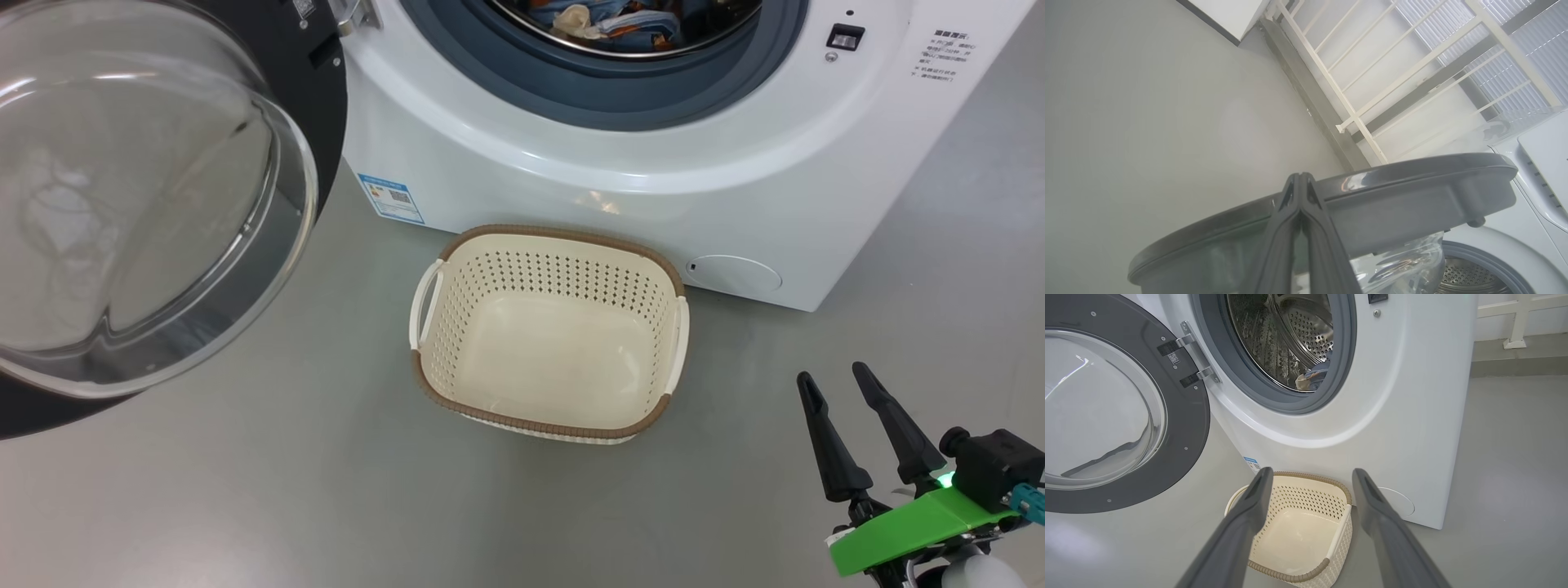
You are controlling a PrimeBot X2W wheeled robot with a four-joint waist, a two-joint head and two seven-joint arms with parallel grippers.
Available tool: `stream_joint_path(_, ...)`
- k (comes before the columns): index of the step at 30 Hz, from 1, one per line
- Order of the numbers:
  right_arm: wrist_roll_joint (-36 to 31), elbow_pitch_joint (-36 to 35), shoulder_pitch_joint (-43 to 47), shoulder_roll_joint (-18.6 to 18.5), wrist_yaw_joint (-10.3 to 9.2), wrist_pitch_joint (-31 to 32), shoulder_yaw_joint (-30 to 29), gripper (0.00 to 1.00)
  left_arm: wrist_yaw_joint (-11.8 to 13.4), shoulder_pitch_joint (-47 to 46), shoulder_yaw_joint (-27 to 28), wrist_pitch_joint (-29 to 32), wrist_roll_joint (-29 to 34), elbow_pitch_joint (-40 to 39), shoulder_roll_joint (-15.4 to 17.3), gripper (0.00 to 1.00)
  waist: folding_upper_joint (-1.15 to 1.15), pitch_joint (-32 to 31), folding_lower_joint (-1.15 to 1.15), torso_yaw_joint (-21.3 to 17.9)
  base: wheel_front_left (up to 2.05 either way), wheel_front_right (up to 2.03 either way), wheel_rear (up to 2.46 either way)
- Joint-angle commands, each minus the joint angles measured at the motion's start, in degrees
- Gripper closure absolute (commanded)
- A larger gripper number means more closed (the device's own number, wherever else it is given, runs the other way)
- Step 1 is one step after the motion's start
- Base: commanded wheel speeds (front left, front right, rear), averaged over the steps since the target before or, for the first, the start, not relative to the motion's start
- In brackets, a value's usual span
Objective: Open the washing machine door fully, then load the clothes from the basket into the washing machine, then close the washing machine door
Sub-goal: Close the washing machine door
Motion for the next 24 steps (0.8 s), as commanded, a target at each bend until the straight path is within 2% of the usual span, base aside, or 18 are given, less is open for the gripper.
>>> stream_joint_path(1, -0.10, -1.54, -1.32, -0.61, 0.09, -0.27, 1.47, 0.00, -0.16, 0.85, 0.39, 0.16, 0.54, -1.52, 3.13, 1.00, 0.00, 0.20, 0.00, -0.20, 0.00, 0.00, 0.00)
stream_joint_path(13, -0.12, -1.41, -1.27, -0.09, 0.09, -0.27, 1.13, 0.00, -0.16, 1.08, -1.20, 3.96, -2.22, -1.56, 3.55, 1.00, 0.00, -0.12, 0.00, -0.66, 0.00, 0.00, 0.00)
stream_joint_path(24, -0.24, -1.29, -0.97, 0.63, 0.09, -0.27, 0.54, 0.00, -0.16, 2.81, -3.90, 9.51, -4.94, -6.32, 4.01, 1.00, 0.00, -1.15, 0.00, -0.03, 0.00, 0.00, 0.00)
